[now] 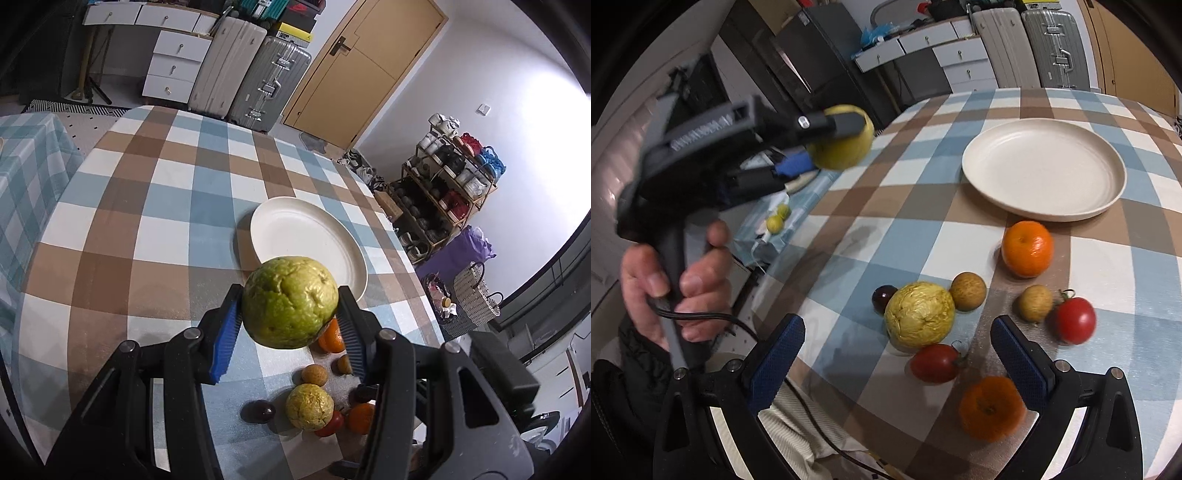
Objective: Organize fruits
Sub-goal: 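Grasp the wrinkled yellow fruit with the right tool while the left tool holds the green fruit aloft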
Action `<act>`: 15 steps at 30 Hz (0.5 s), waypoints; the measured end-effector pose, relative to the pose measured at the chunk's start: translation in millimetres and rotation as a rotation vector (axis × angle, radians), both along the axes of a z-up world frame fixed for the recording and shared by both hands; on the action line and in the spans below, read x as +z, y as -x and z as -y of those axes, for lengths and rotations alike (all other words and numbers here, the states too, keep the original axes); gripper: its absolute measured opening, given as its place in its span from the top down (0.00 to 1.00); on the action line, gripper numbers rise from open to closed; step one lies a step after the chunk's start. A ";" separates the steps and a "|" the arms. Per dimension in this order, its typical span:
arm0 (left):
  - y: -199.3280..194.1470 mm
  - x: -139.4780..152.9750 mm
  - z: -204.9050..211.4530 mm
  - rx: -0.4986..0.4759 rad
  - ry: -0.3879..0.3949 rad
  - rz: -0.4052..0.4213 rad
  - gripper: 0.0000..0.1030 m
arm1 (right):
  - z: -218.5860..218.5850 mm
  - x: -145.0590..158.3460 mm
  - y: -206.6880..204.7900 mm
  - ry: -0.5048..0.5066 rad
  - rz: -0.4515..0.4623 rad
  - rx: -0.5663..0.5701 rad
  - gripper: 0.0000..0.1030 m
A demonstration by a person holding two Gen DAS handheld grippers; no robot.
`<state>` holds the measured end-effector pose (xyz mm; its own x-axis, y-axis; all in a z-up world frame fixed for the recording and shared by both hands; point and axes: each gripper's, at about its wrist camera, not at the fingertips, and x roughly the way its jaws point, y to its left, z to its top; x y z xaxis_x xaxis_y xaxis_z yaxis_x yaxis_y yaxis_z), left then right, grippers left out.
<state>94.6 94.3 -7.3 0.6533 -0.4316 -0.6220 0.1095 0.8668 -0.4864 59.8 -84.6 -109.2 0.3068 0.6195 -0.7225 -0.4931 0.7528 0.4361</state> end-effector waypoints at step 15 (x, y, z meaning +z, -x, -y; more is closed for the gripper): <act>3.1 3.2 2.9 -0.012 0.000 0.010 0.54 | -20.4 -23.0 -10.4 0.111 -0.040 -0.014 0.12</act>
